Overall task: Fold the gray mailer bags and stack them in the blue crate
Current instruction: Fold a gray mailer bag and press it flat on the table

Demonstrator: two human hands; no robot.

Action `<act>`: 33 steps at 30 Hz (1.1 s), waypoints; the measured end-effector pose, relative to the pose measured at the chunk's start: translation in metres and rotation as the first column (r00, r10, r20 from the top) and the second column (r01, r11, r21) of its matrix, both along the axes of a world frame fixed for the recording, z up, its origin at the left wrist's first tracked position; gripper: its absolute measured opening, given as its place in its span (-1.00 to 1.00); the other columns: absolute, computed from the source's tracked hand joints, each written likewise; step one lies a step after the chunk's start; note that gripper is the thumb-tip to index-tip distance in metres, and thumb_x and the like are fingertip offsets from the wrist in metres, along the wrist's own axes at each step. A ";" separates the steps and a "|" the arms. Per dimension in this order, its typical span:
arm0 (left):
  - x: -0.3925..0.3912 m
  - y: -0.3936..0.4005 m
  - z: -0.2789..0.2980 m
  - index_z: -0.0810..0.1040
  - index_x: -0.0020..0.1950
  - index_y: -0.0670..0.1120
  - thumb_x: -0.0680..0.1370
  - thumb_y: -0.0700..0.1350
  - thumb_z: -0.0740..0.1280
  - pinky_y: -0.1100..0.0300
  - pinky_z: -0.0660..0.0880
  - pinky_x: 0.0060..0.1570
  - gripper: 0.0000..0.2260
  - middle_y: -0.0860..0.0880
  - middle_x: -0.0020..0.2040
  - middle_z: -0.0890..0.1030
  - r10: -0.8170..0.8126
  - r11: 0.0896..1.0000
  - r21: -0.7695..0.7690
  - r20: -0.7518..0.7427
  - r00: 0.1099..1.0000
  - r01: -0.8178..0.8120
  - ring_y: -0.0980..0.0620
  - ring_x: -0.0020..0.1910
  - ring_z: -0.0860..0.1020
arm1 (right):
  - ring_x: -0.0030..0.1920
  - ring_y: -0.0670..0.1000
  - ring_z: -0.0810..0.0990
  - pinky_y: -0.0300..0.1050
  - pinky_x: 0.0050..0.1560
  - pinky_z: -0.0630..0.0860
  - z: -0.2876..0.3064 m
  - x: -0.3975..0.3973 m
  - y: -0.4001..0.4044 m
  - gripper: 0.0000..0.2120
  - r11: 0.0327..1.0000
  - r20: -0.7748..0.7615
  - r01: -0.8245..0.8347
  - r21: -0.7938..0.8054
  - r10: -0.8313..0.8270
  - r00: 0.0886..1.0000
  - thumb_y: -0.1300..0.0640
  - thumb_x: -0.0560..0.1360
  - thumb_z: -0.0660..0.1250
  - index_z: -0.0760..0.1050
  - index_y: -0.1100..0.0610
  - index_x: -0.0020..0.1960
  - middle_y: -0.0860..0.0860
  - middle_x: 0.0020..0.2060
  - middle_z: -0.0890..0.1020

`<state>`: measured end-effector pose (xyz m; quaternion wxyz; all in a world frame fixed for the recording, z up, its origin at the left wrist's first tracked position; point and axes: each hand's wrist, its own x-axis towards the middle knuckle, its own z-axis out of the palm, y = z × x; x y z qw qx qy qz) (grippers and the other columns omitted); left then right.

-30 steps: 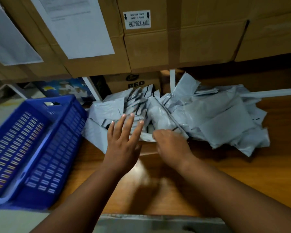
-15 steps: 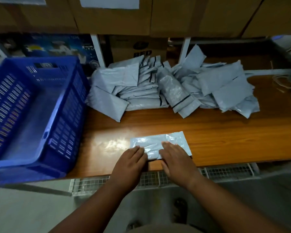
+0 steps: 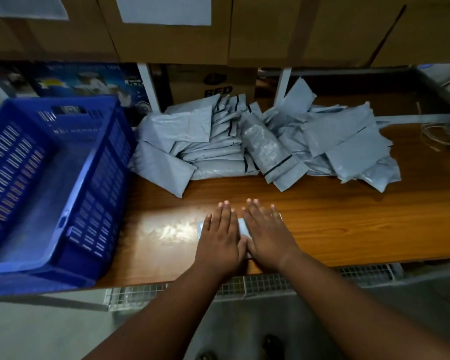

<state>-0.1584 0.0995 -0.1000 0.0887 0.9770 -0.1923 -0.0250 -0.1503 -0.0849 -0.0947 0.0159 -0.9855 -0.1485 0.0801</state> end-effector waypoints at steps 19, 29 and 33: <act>0.001 -0.001 -0.024 0.04 0.72 -0.22 0.72 0.26 -0.10 -0.22 -0.03 0.66 -0.28 -0.23 0.73 -0.05 0.074 0.996 0.053 0.037 0.997 -0.076 -0.11 0.73 -0.16 | 0.72 0.14 -0.23 0.37 0.65 -0.16 -0.024 0.003 -0.004 -0.27 0.999 -0.014 0.006 0.053 -0.006 1.000 -0.27 0.69 -0.16 -0.13 0.06 0.75 0.11 0.73 -0.19; 0.001 0.001 -0.015 -0.19 0.73 -0.15 0.68 0.35 -0.26 -0.12 -0.20 0.66 -0.22 -0.17 0.72 -0.27 0.066 0.995 0.080 -0.094 0.993 -0.059 -0.05 0.69 -0.35 | 0.69 0.11 -0.35 0.31 0.65 -0.30 -0.013 0.001 0.001 -0.27 1.000 -0.065 0.024 0.004 -0.024 0.998 -0.27 0.70 -0.13 -0.26 0.04 0.74 0.09 0.71 -0.30; -0.005 0.013 -0.015 -0.17 0.73 -0.16 0.71 0.29 -0.23 -0.14 -0.19 0.67 -0.27 -0.19 0.72 -0.25 0.018 0.996 0.087 -0.065 0.998 -0.012 -0.07 0.69 -0.35 | 0.68 0.08 -0.39 0.31 0.63 -0.34 -0.009 -0.001 0.004 -0.27 0.999 -0.088 0.046 0.001 -0.046 0.995 -0.31 0.71 -0.21 -0.29 0.04 0.73 0.06 0.69 -0.33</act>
